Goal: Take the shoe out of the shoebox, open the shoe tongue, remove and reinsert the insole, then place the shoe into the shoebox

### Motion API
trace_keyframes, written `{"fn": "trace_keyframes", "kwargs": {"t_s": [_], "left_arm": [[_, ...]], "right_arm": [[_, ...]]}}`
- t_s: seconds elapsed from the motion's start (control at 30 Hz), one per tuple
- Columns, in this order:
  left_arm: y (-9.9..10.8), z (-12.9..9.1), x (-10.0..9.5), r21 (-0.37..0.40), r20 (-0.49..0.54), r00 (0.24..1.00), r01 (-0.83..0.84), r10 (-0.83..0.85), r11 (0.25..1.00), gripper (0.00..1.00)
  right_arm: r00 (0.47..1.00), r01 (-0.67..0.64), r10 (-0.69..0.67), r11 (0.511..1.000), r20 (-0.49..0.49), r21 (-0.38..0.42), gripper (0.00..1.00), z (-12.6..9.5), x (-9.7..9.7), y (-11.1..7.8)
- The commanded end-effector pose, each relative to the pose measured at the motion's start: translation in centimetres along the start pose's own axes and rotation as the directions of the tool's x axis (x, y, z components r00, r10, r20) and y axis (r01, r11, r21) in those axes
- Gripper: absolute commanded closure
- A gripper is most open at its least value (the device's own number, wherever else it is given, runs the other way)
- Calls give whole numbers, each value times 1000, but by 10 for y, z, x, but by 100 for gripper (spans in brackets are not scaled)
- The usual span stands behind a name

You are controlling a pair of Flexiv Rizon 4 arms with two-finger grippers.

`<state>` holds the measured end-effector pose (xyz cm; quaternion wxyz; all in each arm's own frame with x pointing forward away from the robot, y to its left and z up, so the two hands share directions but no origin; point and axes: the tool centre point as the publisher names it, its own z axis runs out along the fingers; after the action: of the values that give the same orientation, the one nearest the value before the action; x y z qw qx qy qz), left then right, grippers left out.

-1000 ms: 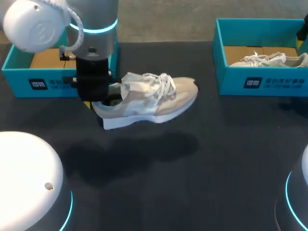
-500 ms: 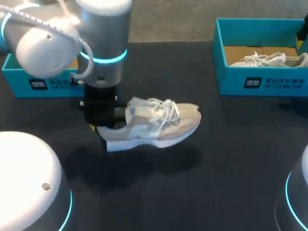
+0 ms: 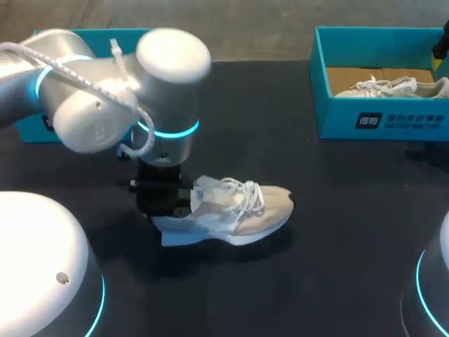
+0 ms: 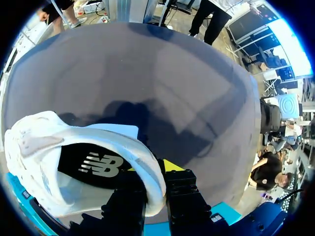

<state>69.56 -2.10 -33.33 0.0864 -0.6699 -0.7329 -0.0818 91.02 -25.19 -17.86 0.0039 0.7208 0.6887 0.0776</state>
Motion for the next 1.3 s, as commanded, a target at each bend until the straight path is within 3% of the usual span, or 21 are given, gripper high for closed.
{"fn": "trace_keyframes", "kwargs": {"t_s": [0.03,0.4,0.67,0.7,0.8,0.83,1.3], "left_arm": [[5,21,-15,7,-23,999,29,-28,1000,100],[8,44,-26,21,-77,997,27,-26,999,100],[10,50,-31,29,-95,995,16,-13,999,100],[10,50,-31,29,-96,995,16,-14,999,83],[9,47,-29,26,-98,995,18,-16,999,4],[8,45,-28,26,-97,995,20,-17,999,0],[7,-2,-8,14,40,989,142,-143,990,0]], "right_arm": [[1000,0,0,1000,0,-2,0,0,0,-1],[1000,0,0,1000,0,-2,0,0,0,-1],[1000,0,0,1000,0,-2,0,0,0,-1],[1000,0,0,1000,0,-2,0,0,0,-1],[1000,0,0,1000,0,-2,0,0,0,-1],[1000,0,0,1000,0,-2,0,0,0,-1],[1000,0,0,1000,0,-2,0,0,0,-1]]}}
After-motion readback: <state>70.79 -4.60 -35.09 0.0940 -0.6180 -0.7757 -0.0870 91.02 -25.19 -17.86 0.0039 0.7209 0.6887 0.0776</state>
